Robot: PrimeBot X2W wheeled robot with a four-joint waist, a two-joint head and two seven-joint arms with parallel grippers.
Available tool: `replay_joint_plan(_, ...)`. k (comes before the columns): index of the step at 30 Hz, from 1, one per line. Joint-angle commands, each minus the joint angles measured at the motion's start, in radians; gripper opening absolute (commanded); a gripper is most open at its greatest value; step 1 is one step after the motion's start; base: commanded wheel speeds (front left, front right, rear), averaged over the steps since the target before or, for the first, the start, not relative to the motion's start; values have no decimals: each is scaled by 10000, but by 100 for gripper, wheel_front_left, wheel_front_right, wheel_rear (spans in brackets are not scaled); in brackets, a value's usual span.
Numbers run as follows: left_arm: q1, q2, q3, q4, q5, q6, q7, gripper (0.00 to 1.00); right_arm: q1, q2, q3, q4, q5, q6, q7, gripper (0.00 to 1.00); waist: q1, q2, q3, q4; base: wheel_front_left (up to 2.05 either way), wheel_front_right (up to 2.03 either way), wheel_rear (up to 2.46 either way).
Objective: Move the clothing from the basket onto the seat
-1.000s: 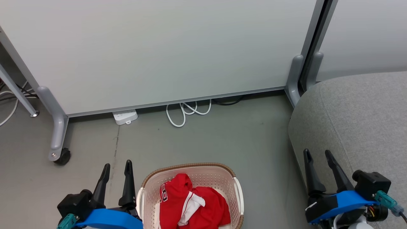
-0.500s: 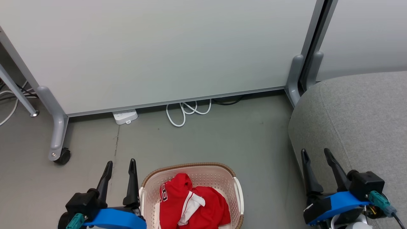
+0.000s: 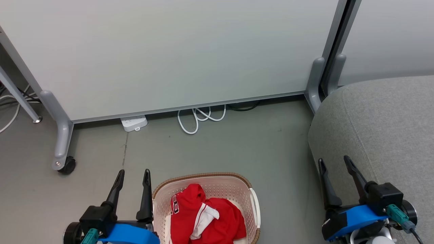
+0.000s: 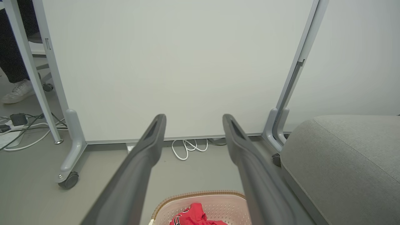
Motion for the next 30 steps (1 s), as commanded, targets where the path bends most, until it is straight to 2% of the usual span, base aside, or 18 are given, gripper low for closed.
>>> replay_joint_plan(1, -89, 53, -46, 6, 207, 64, -92, 100, 16, -48, 34, -43, -228, -3, -63, 100, 0, 0, -12, 3, 0, 0, 0)
replay_joint_plan(13, -104, 52, -38, 118, 152, -3, -81, 100, -5, -45, 20, 45, -84, -3, -125, 100, 0, 0, 16, 33, 0, 0, 0)
replay_joint_plan(18, -83, 53, -81, 412, 240, -24, -77, 100, -230, -45, 249, 3, -10, -3, -77, 100, 0, 0, 226, -178, 0, 0, 0)
replay_joint_plan(22, -463, 145, -39, 928, 210, -29, -48, 100, -579, -39, 524, -129, 45, -3, -158, 100, 0, 0, 848, -605, 0, 0, 0)
replay_joint_plan(30, -1884, 358, 158, 2844, -8, -44, 704, 100, -1632, -37, 1014, -302, 204, -5, -397, 100, 0, 0, 2714, -1721, 0, 0, 0)
